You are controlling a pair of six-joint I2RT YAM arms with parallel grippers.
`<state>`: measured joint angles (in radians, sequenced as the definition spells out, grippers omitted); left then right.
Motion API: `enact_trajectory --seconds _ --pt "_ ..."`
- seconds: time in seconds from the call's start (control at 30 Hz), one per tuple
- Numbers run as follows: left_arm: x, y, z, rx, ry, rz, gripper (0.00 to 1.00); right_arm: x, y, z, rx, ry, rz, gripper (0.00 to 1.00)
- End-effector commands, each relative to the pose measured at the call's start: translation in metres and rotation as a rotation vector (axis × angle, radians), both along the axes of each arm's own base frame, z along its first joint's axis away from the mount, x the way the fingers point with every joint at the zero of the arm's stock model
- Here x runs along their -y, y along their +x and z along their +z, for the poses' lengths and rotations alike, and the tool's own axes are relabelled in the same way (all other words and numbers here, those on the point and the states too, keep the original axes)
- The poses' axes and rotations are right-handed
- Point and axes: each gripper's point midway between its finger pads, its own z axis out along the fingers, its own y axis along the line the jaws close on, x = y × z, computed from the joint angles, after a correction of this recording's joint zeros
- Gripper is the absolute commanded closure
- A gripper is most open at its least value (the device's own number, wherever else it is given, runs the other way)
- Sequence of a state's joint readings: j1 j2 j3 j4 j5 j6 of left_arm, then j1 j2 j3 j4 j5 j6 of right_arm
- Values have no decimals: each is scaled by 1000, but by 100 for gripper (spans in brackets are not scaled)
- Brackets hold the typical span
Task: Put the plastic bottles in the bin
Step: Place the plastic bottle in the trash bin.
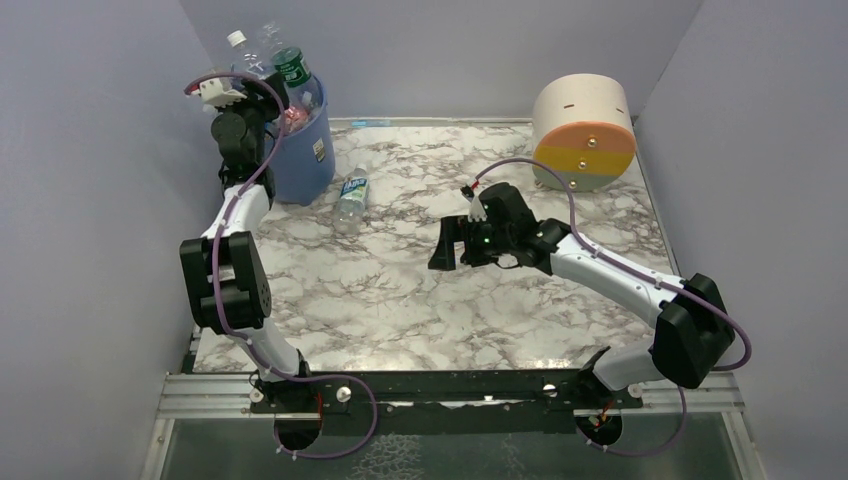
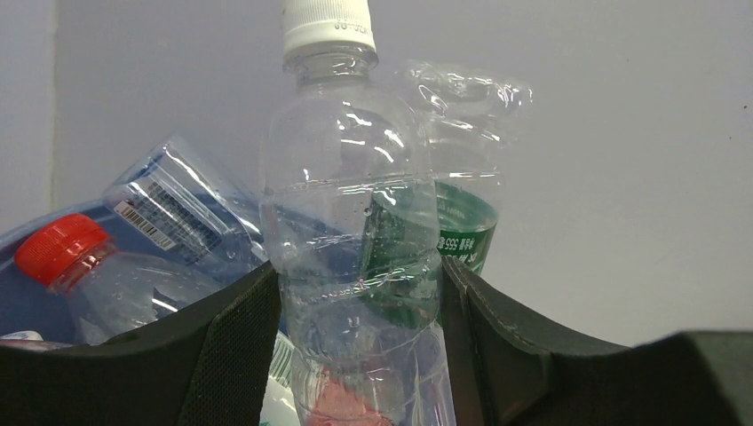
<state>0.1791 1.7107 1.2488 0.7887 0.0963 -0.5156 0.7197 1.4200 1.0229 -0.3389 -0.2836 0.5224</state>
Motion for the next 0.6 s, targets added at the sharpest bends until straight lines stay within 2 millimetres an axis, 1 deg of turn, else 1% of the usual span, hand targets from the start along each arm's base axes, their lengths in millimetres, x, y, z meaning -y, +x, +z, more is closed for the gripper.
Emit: enact_trajectory --seconds 0.0,0.2,0.33,0.4,0.47,0.57 --pt "-10 -2 13 73 20 61 38 -8 4 13 27 44 28 0" --pt "-9 -4 3 51 24 59 35 -8 1 11 17 51 28 0" --pt "-8 -6 -11 20 20 58 33 -8 0 14 19 60 29 0" --pt "-9 -7 -23 -4 16 59 32 -7 0 15 19 62 27 0" --pt "-7 -14 -13 10 17 57 30 -7 -2 16 20 66 26 0" --pt "-8 -18 -13 -1 9 61 19 -5 -4 16 19 68 24 0"
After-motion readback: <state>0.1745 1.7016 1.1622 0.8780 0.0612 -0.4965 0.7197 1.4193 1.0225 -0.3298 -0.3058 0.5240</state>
